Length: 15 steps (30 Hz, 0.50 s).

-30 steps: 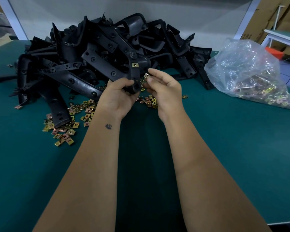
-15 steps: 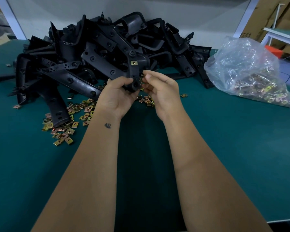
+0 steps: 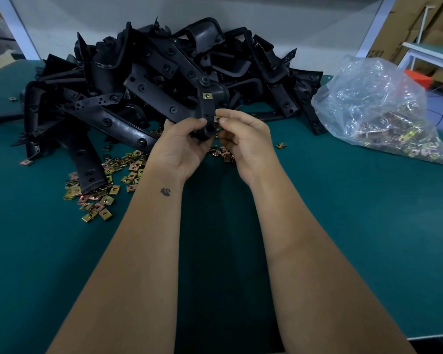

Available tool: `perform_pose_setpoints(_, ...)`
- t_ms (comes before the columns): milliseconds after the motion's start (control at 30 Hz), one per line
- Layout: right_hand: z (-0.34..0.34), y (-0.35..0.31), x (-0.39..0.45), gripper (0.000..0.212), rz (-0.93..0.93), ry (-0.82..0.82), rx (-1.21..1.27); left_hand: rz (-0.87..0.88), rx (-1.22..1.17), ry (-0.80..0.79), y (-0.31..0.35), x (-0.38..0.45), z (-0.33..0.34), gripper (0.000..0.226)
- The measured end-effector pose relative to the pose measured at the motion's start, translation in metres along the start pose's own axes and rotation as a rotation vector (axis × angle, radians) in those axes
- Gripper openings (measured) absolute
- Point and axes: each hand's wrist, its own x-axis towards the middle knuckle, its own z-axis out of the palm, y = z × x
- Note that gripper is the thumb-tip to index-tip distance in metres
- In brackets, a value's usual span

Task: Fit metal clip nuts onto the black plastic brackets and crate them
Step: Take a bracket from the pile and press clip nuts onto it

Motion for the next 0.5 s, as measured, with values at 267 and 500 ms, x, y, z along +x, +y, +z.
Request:
perform_pose_setpoints(267,-0.0008,0.0021,0.0027,0.02,0.031,0.048,0.131,0.017,0.163,-0.097,-0.0024,-0.0045,0.0009,0.043)
perform_pose_setpoints(500,-0.0012,0.0062,0.0075,0.024,-0.008,0.124,-0.054,0.037,0.257,-0.054,-0.0013,-0.004,0.0005,0.051)
